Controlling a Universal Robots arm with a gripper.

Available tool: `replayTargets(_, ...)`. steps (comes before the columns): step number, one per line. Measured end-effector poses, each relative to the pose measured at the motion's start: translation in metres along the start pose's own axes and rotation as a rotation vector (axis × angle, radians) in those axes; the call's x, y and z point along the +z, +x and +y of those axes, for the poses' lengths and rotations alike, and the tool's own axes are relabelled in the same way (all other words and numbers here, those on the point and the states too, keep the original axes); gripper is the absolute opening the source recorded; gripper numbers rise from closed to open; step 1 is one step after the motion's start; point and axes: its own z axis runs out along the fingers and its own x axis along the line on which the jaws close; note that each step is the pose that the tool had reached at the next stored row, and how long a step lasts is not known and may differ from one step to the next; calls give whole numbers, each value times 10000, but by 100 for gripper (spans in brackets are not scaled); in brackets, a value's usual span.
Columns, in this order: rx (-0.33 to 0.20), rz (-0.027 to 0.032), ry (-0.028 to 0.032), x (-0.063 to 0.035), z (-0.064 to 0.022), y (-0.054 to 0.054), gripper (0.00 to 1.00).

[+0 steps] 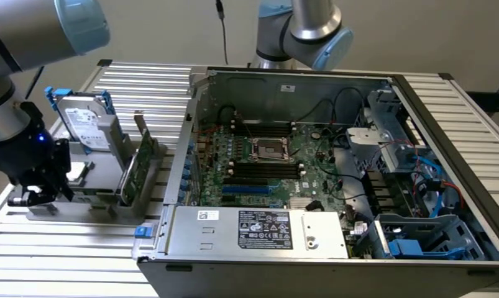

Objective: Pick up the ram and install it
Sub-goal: 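Pick up the ram and move it above insertion slot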

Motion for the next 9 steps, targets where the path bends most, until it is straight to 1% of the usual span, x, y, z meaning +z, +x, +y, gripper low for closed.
replayTargets(6,-3,0,-2,-271,1,-13,14)
replayTargets(9,-8,1,-8,-407,0,-37,14)
